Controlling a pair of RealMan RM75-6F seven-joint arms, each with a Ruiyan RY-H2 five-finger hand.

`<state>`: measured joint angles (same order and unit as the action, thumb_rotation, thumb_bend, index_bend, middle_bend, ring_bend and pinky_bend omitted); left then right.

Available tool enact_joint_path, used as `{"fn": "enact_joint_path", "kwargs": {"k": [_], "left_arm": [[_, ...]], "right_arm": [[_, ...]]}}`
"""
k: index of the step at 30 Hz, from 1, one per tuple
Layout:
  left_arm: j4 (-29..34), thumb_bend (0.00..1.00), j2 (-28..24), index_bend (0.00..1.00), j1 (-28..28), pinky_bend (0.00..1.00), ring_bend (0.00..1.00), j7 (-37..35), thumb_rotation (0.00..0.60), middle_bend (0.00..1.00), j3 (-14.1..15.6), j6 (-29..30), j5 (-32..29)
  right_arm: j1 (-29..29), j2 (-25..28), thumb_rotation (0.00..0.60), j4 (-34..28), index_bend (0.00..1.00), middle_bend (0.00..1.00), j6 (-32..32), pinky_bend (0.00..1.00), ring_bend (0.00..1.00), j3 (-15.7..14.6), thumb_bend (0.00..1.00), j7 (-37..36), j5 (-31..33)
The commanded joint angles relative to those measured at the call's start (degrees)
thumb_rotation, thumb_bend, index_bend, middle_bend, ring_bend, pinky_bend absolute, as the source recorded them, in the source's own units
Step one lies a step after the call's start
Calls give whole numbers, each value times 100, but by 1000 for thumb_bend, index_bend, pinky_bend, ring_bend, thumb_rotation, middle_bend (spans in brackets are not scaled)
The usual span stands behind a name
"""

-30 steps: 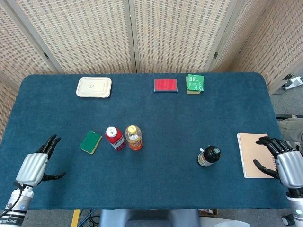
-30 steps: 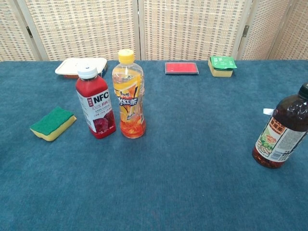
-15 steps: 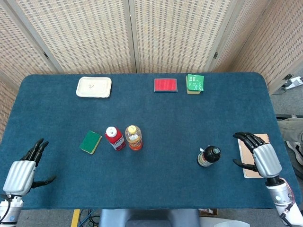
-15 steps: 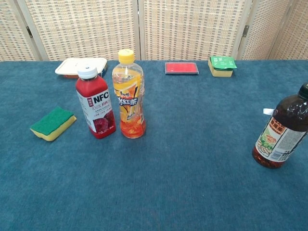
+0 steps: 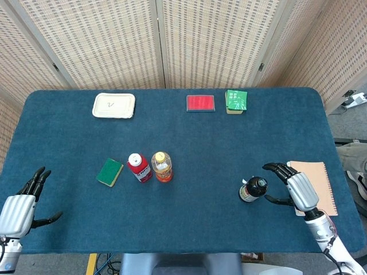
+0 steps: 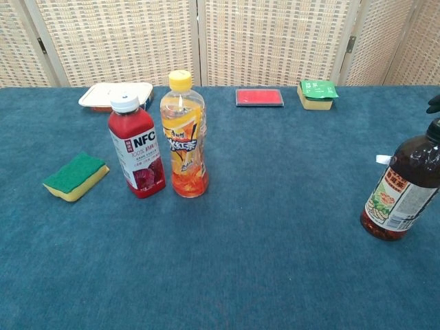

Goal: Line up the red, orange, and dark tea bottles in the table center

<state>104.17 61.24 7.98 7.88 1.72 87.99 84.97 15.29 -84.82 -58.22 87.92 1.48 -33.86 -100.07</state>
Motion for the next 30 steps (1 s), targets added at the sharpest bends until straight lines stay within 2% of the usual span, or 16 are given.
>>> {"fn": "enact_joint_path", "kwargs": {"k": [1,6,19,30], "left_arm": [[1,86,-4,16,-19,414,159,-16,600,31,-20,-13,15],[22,86,-12,17,-51,414,159,-22,600,31,-61,-32,43],[96,86,-33,22,-142,414,159,8,600,31,-122,-13,178],[99,86,-43,23,-191,414,159,16,600,32,-157,-60,204]], "right_arm": [[75,-210,600,333,243,249,-27,399,232,-127,0,-483,-9],[114,-442,600,758,242,249,2,399,232,-215,0,-1022,13],[219,-883,600,1489,242,278,34,399,232,-348,0,-1760,70],[336,-1194,600,1886,242,298,-47,398,238,-402,0,-2010,132]]}}
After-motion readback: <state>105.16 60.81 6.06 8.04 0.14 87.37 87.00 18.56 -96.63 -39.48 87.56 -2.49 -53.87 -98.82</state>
